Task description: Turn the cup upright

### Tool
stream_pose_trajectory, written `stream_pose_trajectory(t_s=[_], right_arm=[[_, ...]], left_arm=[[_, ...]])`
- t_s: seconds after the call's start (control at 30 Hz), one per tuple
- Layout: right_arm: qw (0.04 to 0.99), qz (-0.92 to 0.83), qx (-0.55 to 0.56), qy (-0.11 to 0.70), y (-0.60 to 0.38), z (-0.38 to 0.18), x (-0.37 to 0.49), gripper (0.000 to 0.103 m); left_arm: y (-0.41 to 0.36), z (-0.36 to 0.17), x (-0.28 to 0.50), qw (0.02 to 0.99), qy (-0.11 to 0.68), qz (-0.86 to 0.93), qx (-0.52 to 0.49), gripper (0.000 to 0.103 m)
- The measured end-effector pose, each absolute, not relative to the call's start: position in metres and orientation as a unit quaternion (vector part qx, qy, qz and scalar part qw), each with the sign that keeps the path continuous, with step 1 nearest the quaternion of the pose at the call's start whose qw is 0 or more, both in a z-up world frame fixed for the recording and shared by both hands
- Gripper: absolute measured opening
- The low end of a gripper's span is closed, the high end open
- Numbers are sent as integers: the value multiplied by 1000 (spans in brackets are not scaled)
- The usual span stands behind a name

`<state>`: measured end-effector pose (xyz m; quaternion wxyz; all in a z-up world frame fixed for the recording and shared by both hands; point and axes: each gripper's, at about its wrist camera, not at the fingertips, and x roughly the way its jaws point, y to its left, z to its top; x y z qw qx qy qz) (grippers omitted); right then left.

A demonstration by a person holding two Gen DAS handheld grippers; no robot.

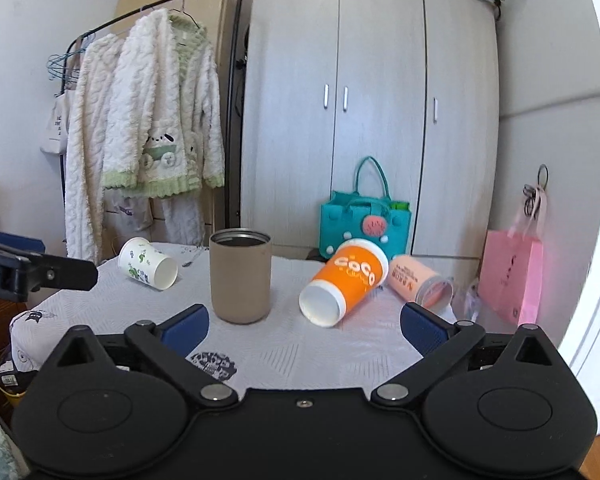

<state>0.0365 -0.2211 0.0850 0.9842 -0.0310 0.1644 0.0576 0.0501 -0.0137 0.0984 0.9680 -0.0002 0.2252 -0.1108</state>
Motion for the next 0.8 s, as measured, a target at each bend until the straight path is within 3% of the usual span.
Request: stream_pose_trajectory(t_s=[0.8], right_arm=[[983, 24, -41, 180, -208, 66, 31, 103]], left_arm=[[-16, 68, 60, 964, 264, -38, 5, 103]])
